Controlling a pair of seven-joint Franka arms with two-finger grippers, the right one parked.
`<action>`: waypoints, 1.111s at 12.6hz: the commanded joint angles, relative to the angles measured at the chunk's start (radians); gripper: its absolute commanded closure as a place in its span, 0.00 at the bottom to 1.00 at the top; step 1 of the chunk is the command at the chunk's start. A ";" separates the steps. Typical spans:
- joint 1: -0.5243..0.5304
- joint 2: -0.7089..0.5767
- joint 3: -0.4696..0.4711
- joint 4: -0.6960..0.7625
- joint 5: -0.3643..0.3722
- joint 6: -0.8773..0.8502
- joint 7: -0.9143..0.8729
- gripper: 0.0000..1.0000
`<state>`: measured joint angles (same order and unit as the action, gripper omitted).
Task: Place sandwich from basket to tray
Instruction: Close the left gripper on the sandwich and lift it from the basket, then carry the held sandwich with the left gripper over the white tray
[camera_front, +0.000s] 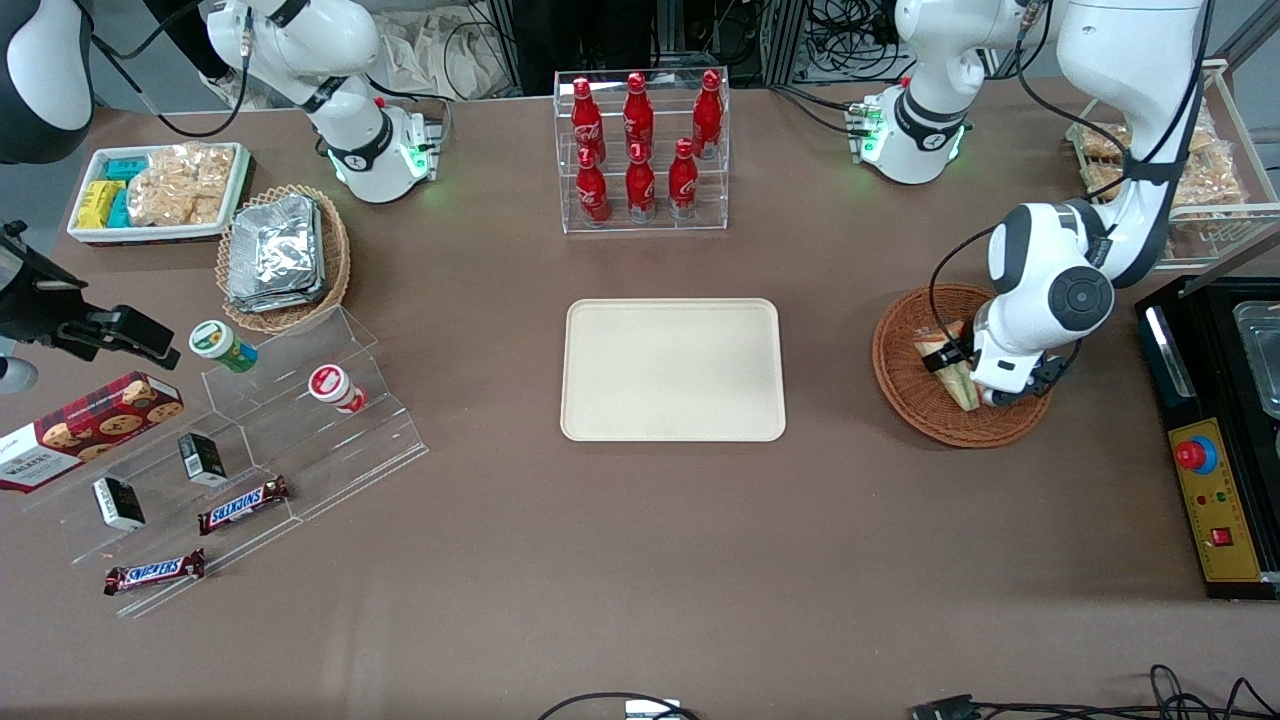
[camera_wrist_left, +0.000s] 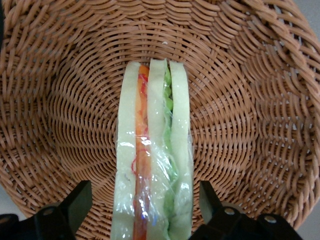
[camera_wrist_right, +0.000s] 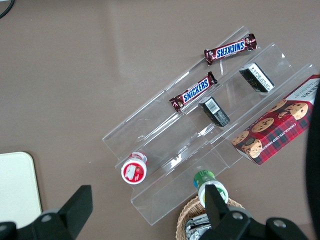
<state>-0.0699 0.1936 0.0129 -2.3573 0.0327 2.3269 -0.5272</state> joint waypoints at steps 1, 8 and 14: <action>-0.001 -0.003 0.001 -0.005 0.012 0.019 -0.022 0.97; -0.004 -0.098 0.004 0.010 0.018 -0.079 -0.004 1.00; -0.010 -0.296 -0.002 0.290 0.061 -0.642 0.113 1.00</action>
<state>-0.0744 -0.0695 0.0103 -2.1749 0.0829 1.8361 -0.4655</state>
